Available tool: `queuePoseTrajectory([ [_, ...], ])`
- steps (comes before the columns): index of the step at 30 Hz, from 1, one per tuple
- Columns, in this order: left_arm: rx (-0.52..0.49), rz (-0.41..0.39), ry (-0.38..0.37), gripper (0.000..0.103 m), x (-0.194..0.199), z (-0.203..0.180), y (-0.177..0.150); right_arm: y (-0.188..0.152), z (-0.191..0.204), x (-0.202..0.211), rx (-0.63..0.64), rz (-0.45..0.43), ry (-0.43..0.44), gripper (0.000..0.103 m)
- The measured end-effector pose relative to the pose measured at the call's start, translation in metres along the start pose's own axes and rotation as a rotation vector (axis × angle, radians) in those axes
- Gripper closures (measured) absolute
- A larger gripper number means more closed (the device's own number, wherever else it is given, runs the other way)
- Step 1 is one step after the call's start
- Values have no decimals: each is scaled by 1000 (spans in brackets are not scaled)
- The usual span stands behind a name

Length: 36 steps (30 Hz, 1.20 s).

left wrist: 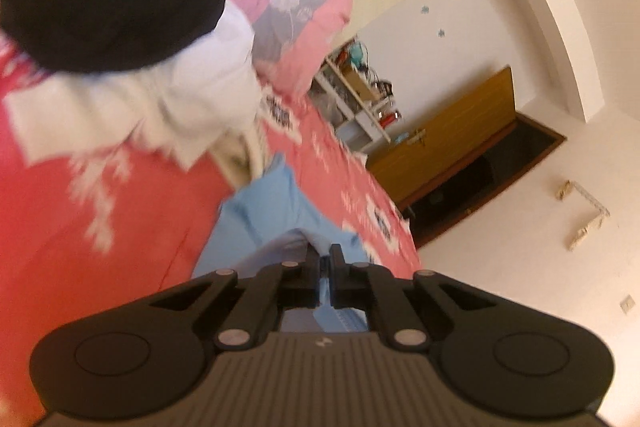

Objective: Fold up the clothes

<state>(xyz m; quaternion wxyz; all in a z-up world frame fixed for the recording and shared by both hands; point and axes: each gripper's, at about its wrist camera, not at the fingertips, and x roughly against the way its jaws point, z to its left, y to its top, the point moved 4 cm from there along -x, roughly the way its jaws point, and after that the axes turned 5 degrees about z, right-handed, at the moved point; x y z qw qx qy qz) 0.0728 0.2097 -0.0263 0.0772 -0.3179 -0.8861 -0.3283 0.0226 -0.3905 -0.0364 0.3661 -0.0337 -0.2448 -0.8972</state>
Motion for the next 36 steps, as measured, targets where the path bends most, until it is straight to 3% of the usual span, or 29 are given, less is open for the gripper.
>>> queuePoseTrajectory([
  [9, -37, -70, 81, 99, -139, -16, 92, 129, -13, -103, -23, -38, -21, 101],
  [15, -91, -56, 156, 98, -246, -8, 131, 202, -56, -189, -97, -51, -102, 101],
  [17, -105, -19, 193, 97, -282, 5, 134, 217, -81, -216, -136, -48, -131, 101],
  [18, -111, 2, 211, 96, -299, 11, 135, 224, -95, -229, -157, -46, -145, 100],
  [20, -94, 33, 245, 80, -321, 26, 135, 229, -131, -247, -287, -35, -172, 95],
  [22, -85, 29, 228, 80, -315, 27, 137, 232, -170, -263, -438, -22, -198, 90],
  [23, -83, 23, 213, 71, -308, 26, 138, 233, -189, -270, -514, -16, -212, 83],
  [25, -79, 10, 183, 60, -294, 23, 141, 233, -195, -266, -530, -27, -211, 71],
  [27, -74, -2, 153, 58, -280, 20, 143, 234, -194, -257, -514, -44, -204, 60],
  [31, -74, -13, 113, 51, -246, 14, 143, 228, -161, -217, -466, -104, -160, 57],
  [36, -136, 75, 211, 44, -163, 7, 106, 177, -87, -167, -320, -49, -87, 54],
])
